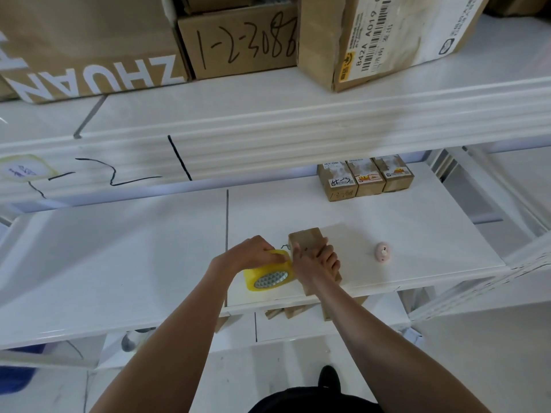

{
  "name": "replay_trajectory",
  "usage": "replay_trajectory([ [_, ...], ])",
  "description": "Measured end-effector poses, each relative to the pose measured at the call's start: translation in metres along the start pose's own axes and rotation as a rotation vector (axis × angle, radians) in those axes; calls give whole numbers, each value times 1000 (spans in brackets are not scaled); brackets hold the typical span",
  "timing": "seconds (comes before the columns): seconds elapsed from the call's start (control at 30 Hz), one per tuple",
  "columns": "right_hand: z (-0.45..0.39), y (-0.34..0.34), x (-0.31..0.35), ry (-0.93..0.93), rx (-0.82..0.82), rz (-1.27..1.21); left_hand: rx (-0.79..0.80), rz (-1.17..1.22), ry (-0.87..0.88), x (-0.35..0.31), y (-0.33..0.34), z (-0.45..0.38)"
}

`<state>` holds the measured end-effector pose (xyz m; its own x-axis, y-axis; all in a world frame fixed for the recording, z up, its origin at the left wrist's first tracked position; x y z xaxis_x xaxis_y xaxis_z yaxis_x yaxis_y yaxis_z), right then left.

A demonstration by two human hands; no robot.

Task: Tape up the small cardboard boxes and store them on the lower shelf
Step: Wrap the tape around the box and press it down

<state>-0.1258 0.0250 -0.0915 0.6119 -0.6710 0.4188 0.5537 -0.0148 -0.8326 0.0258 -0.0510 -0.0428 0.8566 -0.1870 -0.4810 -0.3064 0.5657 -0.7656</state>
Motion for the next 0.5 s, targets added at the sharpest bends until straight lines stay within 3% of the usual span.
replay_trajectory([
  [0.5,-5,-3,2,62,87,39,1,-166,-86,13,2,-1],
])
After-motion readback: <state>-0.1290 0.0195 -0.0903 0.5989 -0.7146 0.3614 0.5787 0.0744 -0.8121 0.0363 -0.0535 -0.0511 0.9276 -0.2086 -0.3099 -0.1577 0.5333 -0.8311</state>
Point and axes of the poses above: each hand's wrist, its own z-axis away from the middle knuckle, its own y-axis out of the palm, x = y × z, the point moved 3 cm from there along -z, towards the middle knuckle, and after that the axes turned 6 degrees about -x, right-handed, at the moved point
